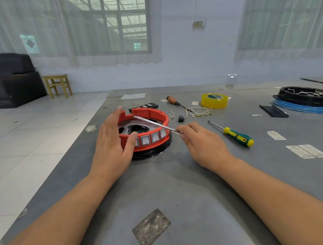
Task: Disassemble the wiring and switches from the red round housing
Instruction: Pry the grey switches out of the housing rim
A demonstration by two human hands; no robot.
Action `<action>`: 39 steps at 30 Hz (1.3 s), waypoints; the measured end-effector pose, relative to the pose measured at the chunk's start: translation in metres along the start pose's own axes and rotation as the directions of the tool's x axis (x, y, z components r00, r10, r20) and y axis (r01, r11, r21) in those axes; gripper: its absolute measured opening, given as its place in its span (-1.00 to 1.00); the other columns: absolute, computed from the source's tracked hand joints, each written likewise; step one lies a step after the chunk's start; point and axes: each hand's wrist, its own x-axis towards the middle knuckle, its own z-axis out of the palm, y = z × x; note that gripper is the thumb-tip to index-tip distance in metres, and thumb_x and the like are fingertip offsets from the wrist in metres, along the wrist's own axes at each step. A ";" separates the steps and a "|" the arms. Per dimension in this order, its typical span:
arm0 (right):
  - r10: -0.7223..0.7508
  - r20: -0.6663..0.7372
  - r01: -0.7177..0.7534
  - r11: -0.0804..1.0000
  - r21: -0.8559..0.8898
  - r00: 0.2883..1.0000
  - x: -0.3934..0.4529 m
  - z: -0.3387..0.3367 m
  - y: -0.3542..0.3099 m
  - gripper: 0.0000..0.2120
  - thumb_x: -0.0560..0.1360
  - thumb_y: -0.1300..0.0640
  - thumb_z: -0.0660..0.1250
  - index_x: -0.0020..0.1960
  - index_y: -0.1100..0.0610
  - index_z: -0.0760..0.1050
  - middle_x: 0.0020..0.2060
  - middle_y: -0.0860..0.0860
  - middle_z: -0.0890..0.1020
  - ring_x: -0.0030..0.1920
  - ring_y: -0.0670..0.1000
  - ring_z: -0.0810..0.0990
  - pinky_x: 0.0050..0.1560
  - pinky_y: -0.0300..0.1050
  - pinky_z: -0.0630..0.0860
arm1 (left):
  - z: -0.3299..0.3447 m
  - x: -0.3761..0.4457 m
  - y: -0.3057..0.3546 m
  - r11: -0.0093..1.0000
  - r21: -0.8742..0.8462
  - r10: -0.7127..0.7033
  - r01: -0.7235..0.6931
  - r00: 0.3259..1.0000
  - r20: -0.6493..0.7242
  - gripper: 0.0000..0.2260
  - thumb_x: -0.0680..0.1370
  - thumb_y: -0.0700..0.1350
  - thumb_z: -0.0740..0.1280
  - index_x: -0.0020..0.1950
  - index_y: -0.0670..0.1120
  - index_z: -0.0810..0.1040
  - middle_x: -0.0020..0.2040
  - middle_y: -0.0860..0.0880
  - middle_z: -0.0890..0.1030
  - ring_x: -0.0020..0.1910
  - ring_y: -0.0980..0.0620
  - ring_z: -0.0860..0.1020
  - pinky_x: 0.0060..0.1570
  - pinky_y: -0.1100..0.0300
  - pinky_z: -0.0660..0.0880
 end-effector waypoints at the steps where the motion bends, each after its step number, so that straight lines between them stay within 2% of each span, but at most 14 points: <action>1: -0.028 0.019 0.028 1.000 0.000 0.999 0.000 0.001 -0.001 -0.72 0.70 0.01 0.14 0.37 -0.04 0.45 0.11 0.00 0.57 -0.08 0.13 0.58 -0.25 -0.04 0.49 | -0.001 0.000 0.001 0.999 0.022 0.032 -0.032 0.999 -0.003 -0.45 0.69 0.00 0.31 0.63 0.17 0.18 0.54 0.04 0.39 0.47 0.11 0.33 0.45 0.03 0.29; 3: -0.057 0.060 0.057 0.998 0.002 0.997 -0.002 0.001 -0.003 -0.69 0.71 0.00 0.11 0.41 -0.05 0.44 0.15 -0.02 0.58 0.01 0.10 0.58 -0.19 -0.08 0.45 | -0.001 0.001 0.000 0.991 0.072 0.110 -0.111 0.994 0.013 -0.60 0.69 0.02 0.26 0.54 0.07 0.39 0.43 0.03 0.50 0.41 0.09 0.40 0.42 -0.02 0.40; 6: -0.083 0.116 0.082 0.997 0.011 0.990 -0.003 -0.001 -0.003 -0.68 0.72 -0.02 0.06 0.41 -0.06 0.41 0.20 -0.06 0.56 0.06 0.07 0.57 -0.13 -0.03 0.52 | -0.001 0.003 -0.001 0.983 0.082 0.164 -0.165 0.986 0.010 -0.73 0.68 -0.04 0.25 0.33 -0.06 0.58 0.21 0.01 0.62 0.21 0.13 0.46 0.25 0.00 0.50; 9: -0.106 0.114 0.105 0.994 0.015 0.988 -0.007 -0.005 -0.005 -0.70 0.71 -0.09 0.02 0.29 -0.04 0.43 0.10 -0.07 0.58 -0.04 0.06 0.59 -0.21 0.00 0.53 | -0.003 0.005 -0.004 0.975 0.122 0.191 -0.188 0.981 -0.020 -0.78 0.67 -0.09 0.26 0.20 -0.11 0.65 0.08 -0.02 0.67 0.10 0.06 0.52 0.17 0.06 0.49; 11: -0.087 0.104 0.092 0.995 -0.043 0.991 -0.009 -0.007 -0.007 -0.57 0.67 -0.24 -0.11 0.19 -0.05 0.44 0.01 -0.10 0.59 -0.10 0.03 0.60 -0.27 0.02 0.54 | -0.005 0.005 -0.004 0.968 0.130 0.220 -0.216 0.975 -0.014 -0.79 0.66 -0.07 0.29 0.18 -0.09 0.68 0.03 0.00 0.69 0.05 0.07 0.53 0.12 0.16 0.46; 13: -0.049 0.107 0.064 0.988 -0.141 0.993 -0.011 -0.007 -0.007 -0.47 0.63 -0.31 -0.23 0.08 -0.08 0.43 -0.10 -0.12 0.57 -0.16 0.02 0.60 -0.35 -0.03 0.49 | -0.005 0.004 -0.003 0.957 0.137 0.255 -0.254 0.967 0.014 -0.76 0.67 -0.01 0.28 0.18 -0.07 0.69 0.00 0.02 0.70 0.00 0.08 0.55 0.07 0.13 0.50; 16: -0.010 0.101 0.035 0.968 -0.249 0.995 -0.012 -0.006 -0.001 -0.50 0.64 -0.30 -0.22 -0.05 -0.07 0.39 -0.24 -0.11 0.54 -0.24 0.01 0.59 -0.42 -0.11 0.37 | -0.008 0.004 -0.004 0.971 0.115 0.206 -0.209 0.978 0.039 -0.71 0.66 0.07 0.25 0.26 -0.01 0.64 0.02 0.08 0.66 0.03 0.14 0.53 0.04 -0.01 0.58; 18: 0.015 0.107 0.017 0.956 -0.292 0.994 -0.013 -0.007 0.004 -0.49 0.63 -0.32 -0.22 -0.10 -0.07 0.38 -0.29 -0.11 0.55 -0.30 -0.02 0.57 -0.45 -0.14 0.32 | -0.013 0.005 -0.010 0.981 0.108 0.152 -0.159 0.986 0.066 -0.68 0.64 0.09 0.24 0.32 0.02 0.59 0.12 0.12 0.64 0.13 0.18 0.52 0.17 -0.08 0.56; 22: 0.033 0.111 0.008 0.938 -0.345 0.993 -0.016 -0.007 0.009 -0.46 0.62 -0.35 -0.22 -0.17 -0.05 0.35 -0.38 -0.07 0.50 -0.37 -0.02 0.49 -0.47 -0.14 0.21 | -0.018 0.006 -0.020 0.985 0.143 0.063 -0.095 0.974 0.216 -0.66 0.63 0.07 0.26 0.35 0.03 0.60 0.28 0.07 0.63 0.33 0.01 0.54 0.43 -0.21 0.38; 25: 0.040 0.133 0.006 0.943 -0.333 0.990 -0.020 -0.007 0.008 -0.46 0.64 -0.35 -0.19 -0.19 -0.04 0.35 -0.41 -0.08 0.46 -0.41 -0.05 0.46 -0.47 -0.15 0.26 | -0.014 0.006 -0.021 0.985 0.161 0.030 -0.065 0.977 0.210 -0.75 0.68 -0.05 0.33 0.33 0.00 0.64 0.24 0.05 0.66 0.30 -0.02 0.55 0.45 -0.24 0.35; 28: 0.055 0.131 -0.011 0.950 -0.313 0.990 -0.020 -0.010 0.006 -0.46 0.64 -0.36 -0.19 -0.20 -0.05 0.35 -0.42 -0.08 0.45 -0.41 -0.05 0.48 -0.46 -0.15 0.34 | -0.012 0.008 -0.020 0.984 0.170 0.009 -0.044 0.980 0.198 -0.77 0.68 -0.10 0.36 0.33 0.00 0.65 0.23 0.06 0.67 0.28 -0.02 0.55 0.45 -0.24 0.34; 31: 0.068 0.134 -0.022 0.949 -0.315 0.989 -0.019 -0.011 0.001 -0.44 0.63 -0.36 -0.21 -0.21 -0.04 0.34 -0.41 -0.08 0.45 -0.39 -0.01 0.50 -0.45 -0.14 0.32 | -0.011 0.007 -0.020 0.985 0.170 0.009 -0.042 0.982 0.188 -0.77 0.68 -0.11 0.36 0.32 0.02 0.65 0.23 0.07 0.67 0.30 -0.02 0.55 0.48 -0.21 0.29; 35: 0.104 0.182 -0.049 0.956 -0.288 0.978 -0.021 -0.011 -0.006 -0.43 0.63 -0.37 -0.21 -0.19 -0.04 0.37 -0.39 -0.07 0.46 -0.39 -0.01 0.49 -0.43 -0.14 0.30 | -0.010 0.006 -0.016 0.984 0.170 0.015 -0.045 0.985 0.174 -0.77 0.68 -0.11 0.36 0.32 0.05 0.65 0.24 0.08 0.67 0.33 -0.01 0.52 0.48 -0.03 0.17; 39: 0.138 0.208 -0.073 0.954 -0.290 0.968 -0.022 -0.015 -0.013 -0.41 0.63 -0.37 -0.22 -0.14 -0.04 0.42 -0.37 -0.06 0.47 -0.38 -0.02 0.48 -0.43 -0.15 0.31 | -0.010 0.006 -0.012 0.983 0.179 0.006 -0.035 0.988 0.157 -0.78 0.68 -0.08 0.38 0.31 0.07 0.67 0.22 0.09 0.67 0.33 0.01 0.52 0.46 -0.02 0.14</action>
